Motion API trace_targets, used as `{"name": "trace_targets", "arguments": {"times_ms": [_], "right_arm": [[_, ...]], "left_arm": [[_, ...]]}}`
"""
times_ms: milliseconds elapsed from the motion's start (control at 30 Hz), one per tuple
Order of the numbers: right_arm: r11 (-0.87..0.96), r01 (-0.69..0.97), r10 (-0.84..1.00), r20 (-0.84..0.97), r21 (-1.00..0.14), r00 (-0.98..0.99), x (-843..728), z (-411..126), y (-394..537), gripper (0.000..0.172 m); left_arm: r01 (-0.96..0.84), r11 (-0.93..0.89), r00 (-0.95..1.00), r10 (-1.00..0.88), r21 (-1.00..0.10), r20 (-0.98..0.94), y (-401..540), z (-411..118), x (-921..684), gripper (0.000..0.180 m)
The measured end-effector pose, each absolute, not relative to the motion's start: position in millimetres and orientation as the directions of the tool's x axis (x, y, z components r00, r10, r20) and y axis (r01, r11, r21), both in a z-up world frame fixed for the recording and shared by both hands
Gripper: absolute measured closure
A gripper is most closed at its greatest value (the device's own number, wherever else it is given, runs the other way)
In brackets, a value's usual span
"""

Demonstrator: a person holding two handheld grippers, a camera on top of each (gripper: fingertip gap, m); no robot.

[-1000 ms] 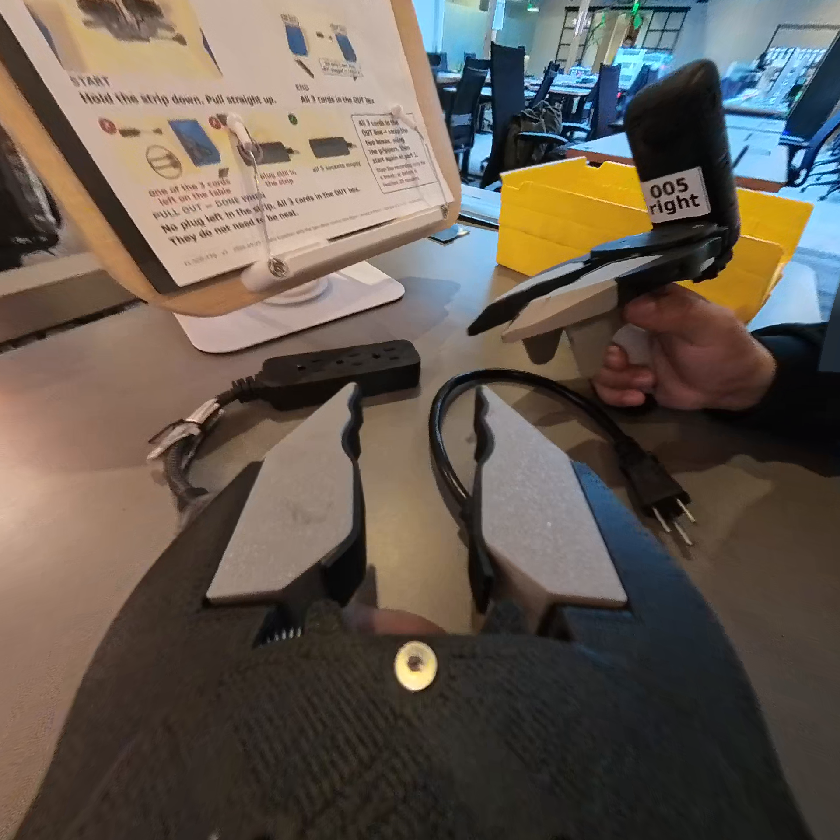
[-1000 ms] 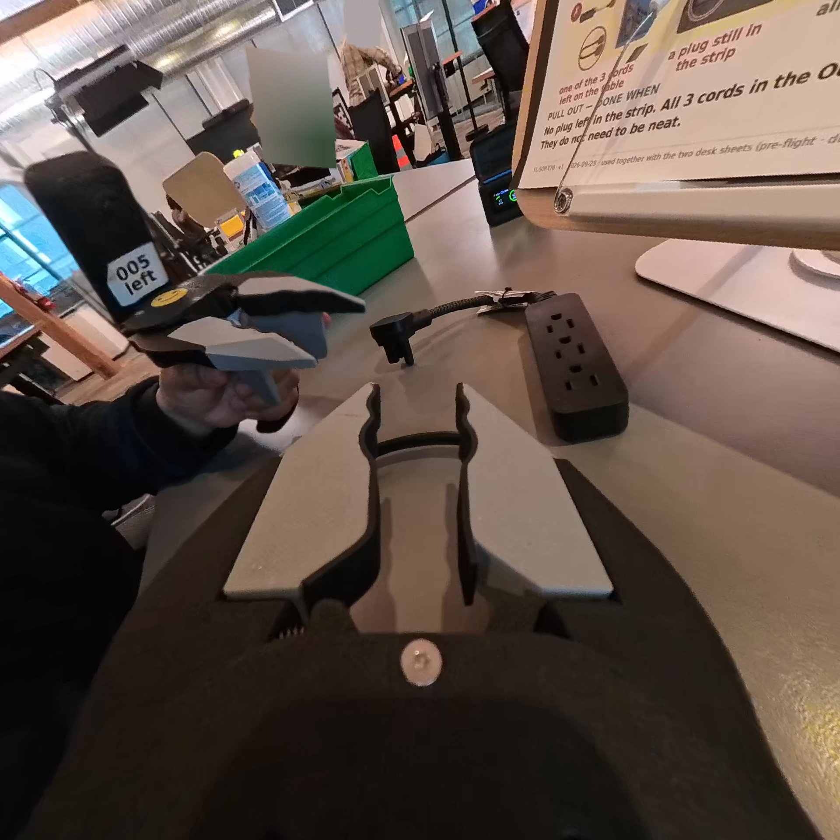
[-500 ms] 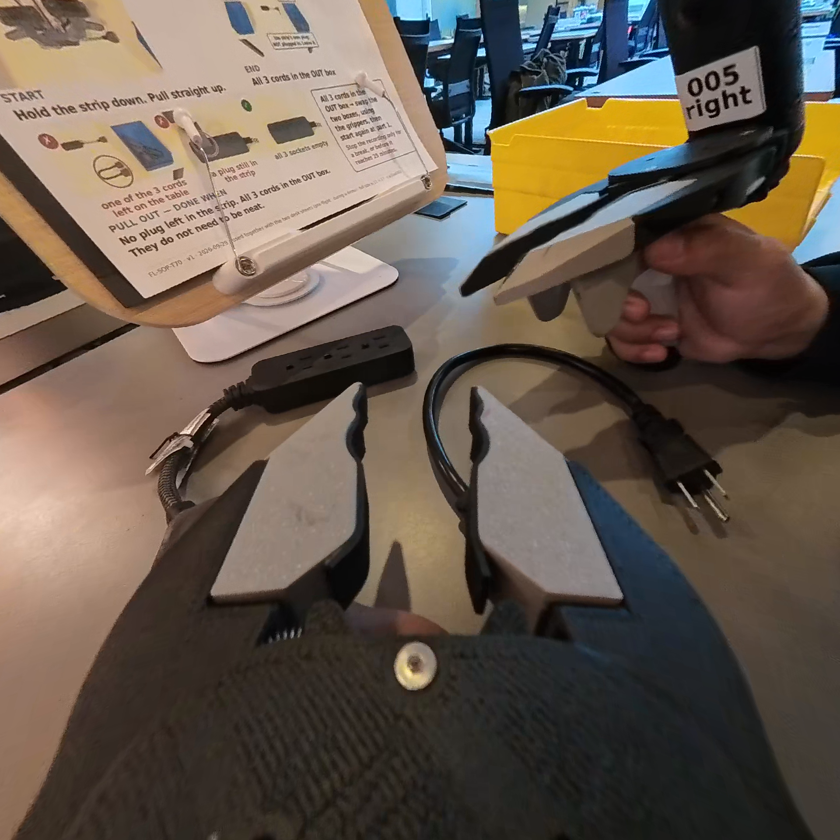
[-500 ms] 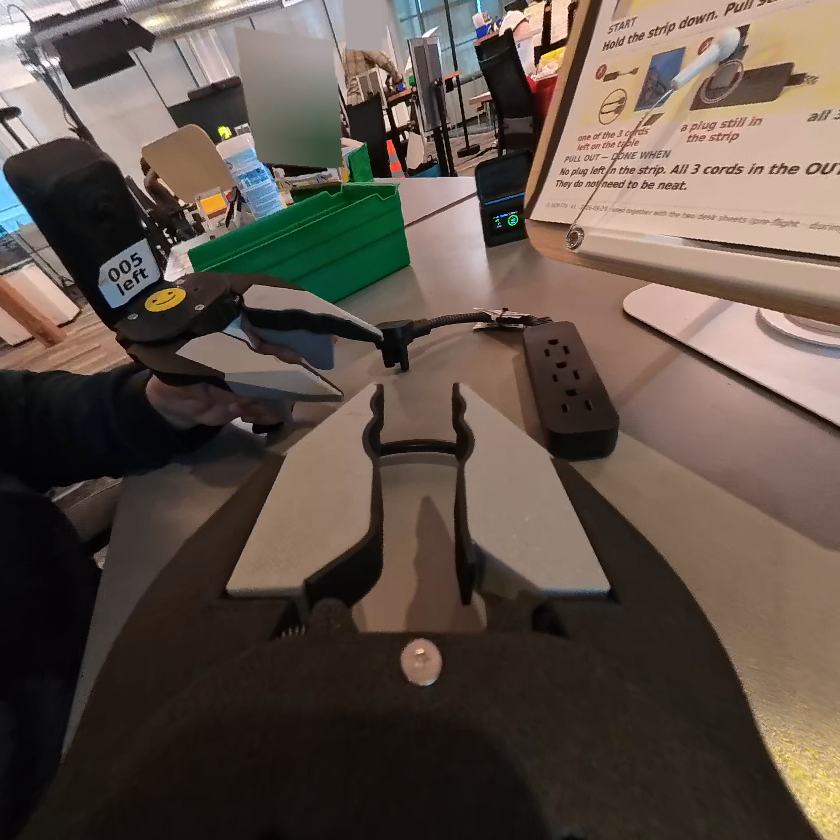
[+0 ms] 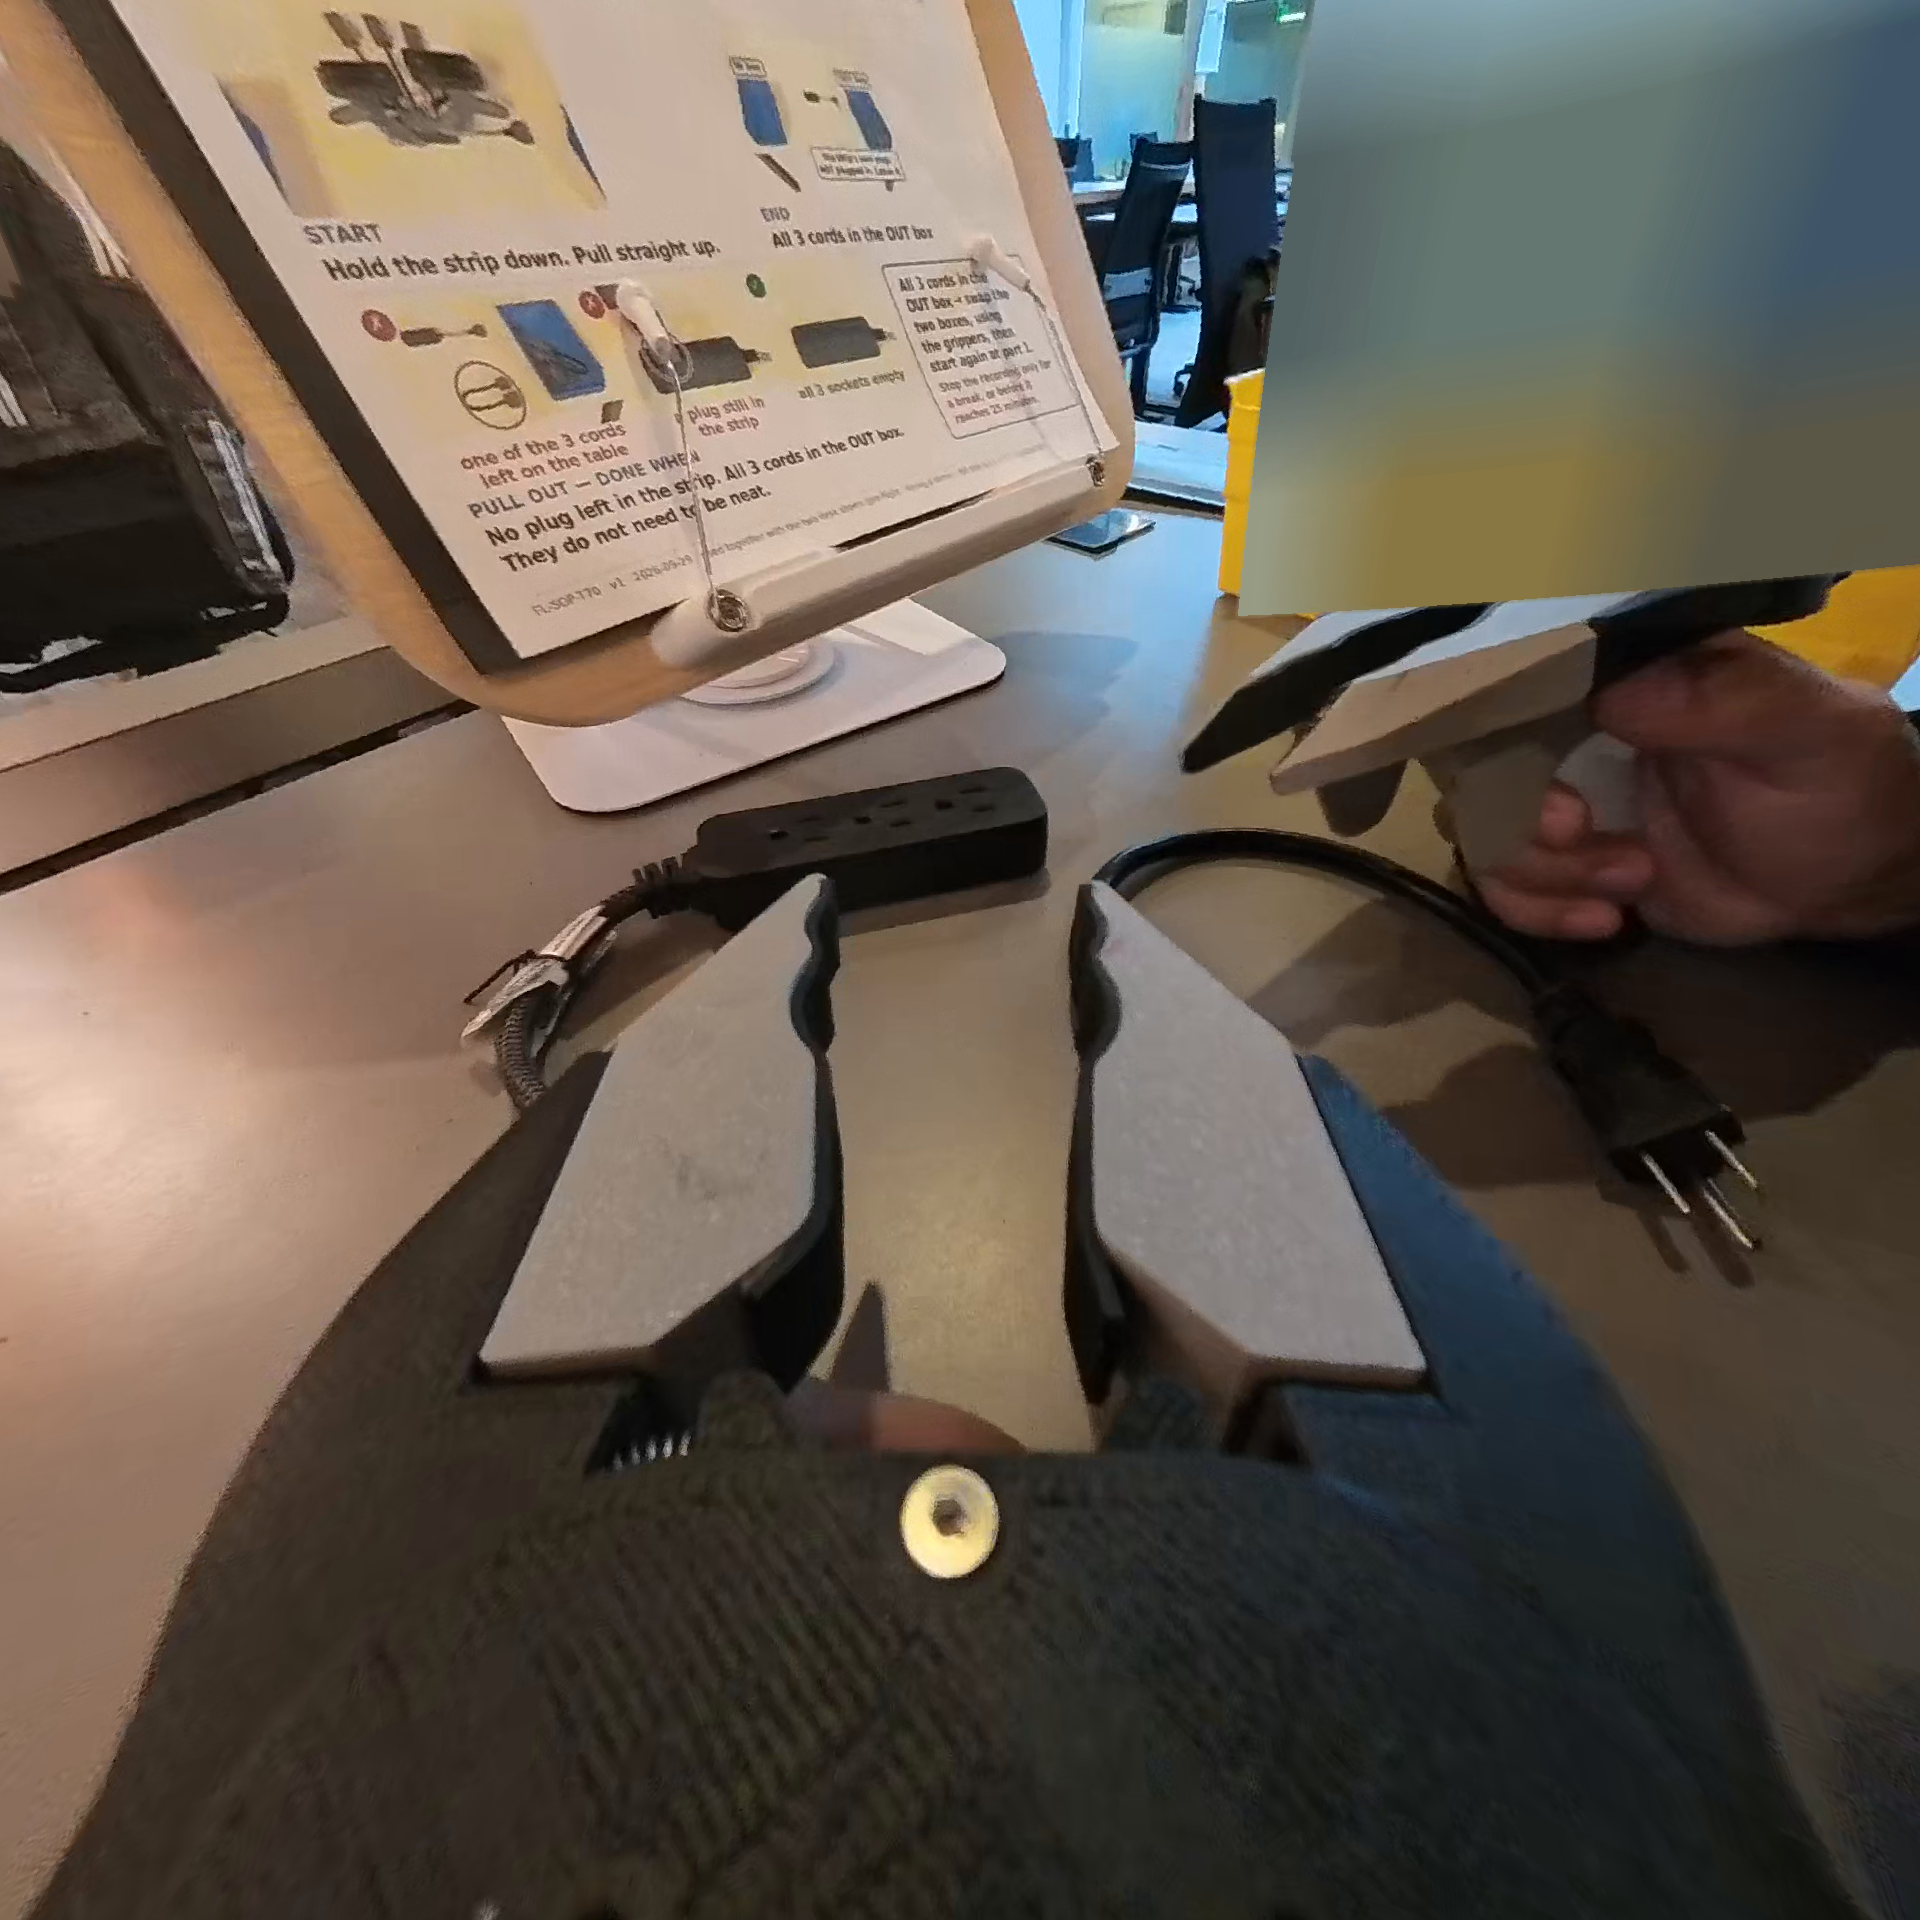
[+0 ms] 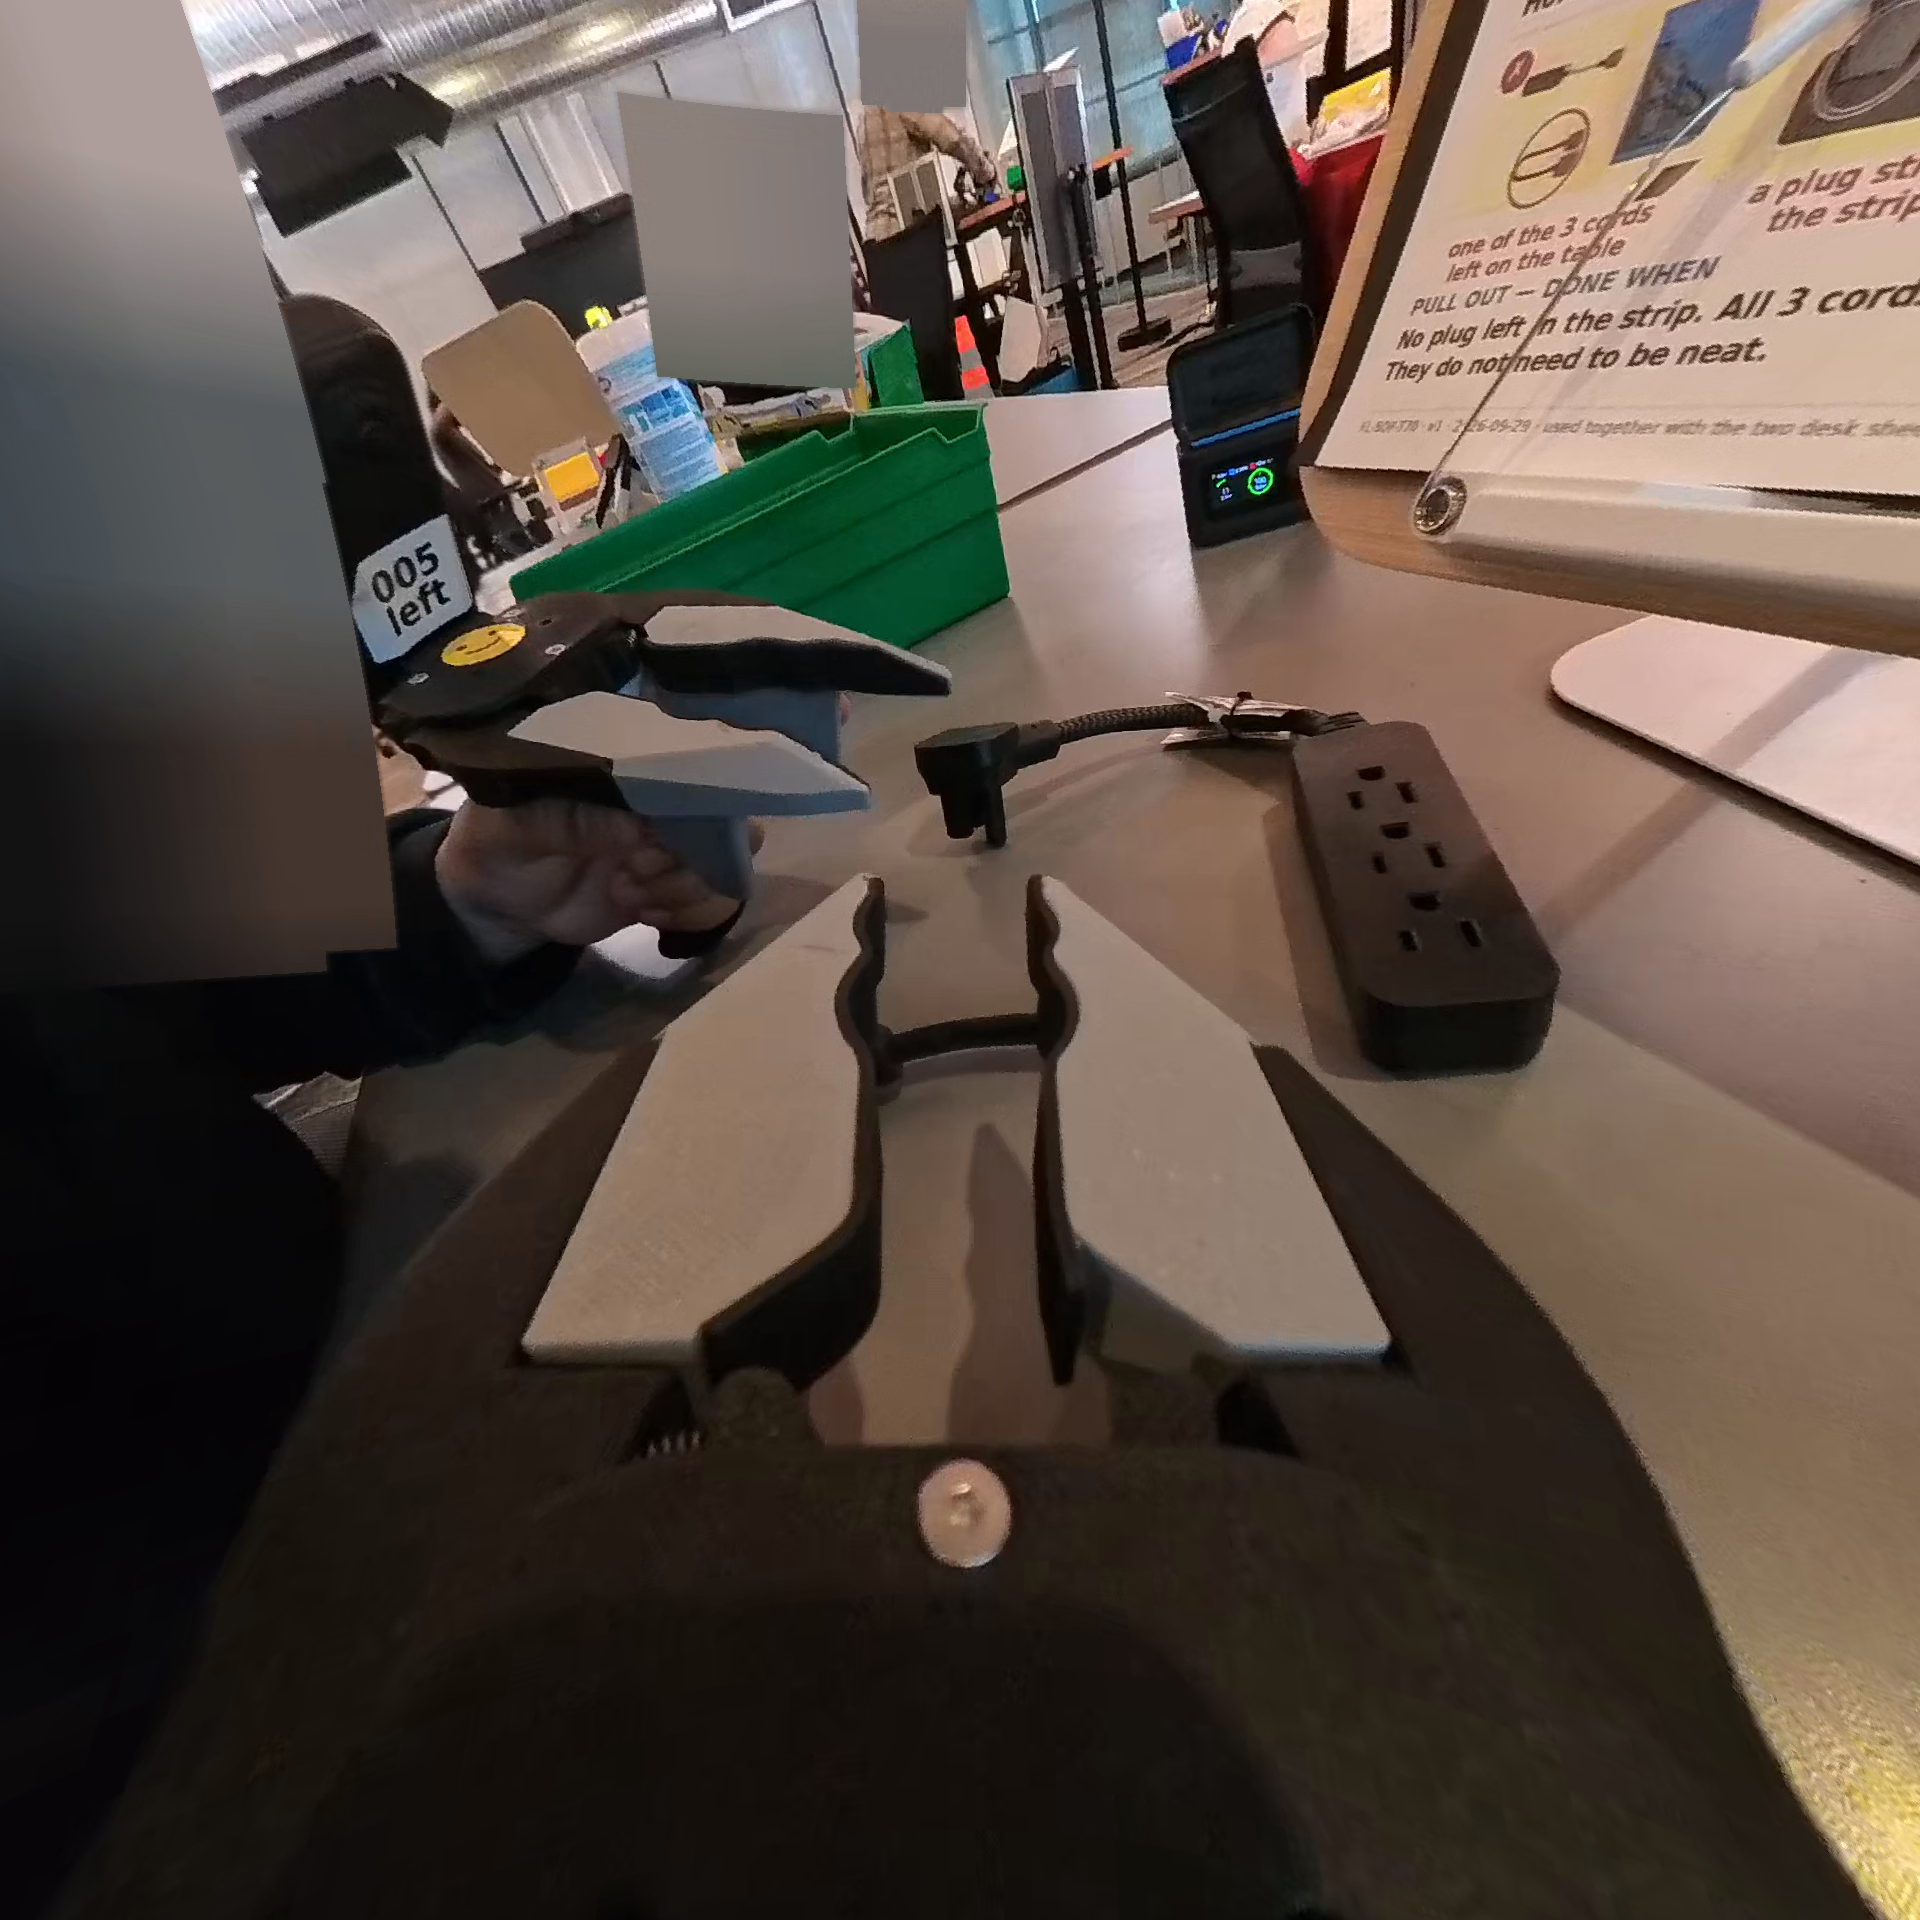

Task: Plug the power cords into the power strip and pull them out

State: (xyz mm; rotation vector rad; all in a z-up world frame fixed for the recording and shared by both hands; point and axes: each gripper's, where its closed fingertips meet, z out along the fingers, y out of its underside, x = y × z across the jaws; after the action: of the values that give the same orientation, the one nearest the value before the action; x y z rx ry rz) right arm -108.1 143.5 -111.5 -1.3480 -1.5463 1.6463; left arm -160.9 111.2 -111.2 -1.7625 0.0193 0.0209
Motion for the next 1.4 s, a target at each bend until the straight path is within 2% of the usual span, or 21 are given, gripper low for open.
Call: {"name": "trace_targets", "arguments": {"times_ms": [167, 333, 400, 800, 1167, 1400], "right_arm": [[-0.268, 0.274, 0.856, -0.359, -0.924, -0.372, -114, -113, 145, 0.147], [-0.292, 0.261, 0.858, -0.372, -0.920, -0.353, -114, -111, 149, 0.160], [-0.285, 0.268, 0.856, -0.371, -0.920, -0.361, -113, -112, 146, 0.159], [-0.165, 0.231, 0.924, -0.233, -0.959, -0.304, -117, -112, 150, 0.160], [-0.055, 0.127, 0.952, -0.090, -0.990, -0.292, -128, -96, 157, 0.160], [-0.010, 0.116, 0.949, -0.046, -0.993, -0.311, -144, -95, 164, 0.152]], "left_arm": [[-0.027, -0.173, 0.999, 0.025, -0.985, -0.032, 109, -106, -167, 0.138], [-0.017, -0.172, 0.999, 0.038, -0.985, -0.024, 108, -104, -168, 0.139], [-0.014, -0.171, 0.999, 0.028, -0.985, -0.019, 109, -104, -164, 0.140], [-0.089, -0.136, 0.995, 0.038, -0.987, -0.095, 105, -90, -154, 0.144], [-0.194, -0.185, 0.973, 0.089, -0.964, -0.212, 113, -106, -157, 0.145], [-0.245, -0.192, 0.955, 0.122, -0.950, -0.271, 113, -109, -159, 0.147]]}}
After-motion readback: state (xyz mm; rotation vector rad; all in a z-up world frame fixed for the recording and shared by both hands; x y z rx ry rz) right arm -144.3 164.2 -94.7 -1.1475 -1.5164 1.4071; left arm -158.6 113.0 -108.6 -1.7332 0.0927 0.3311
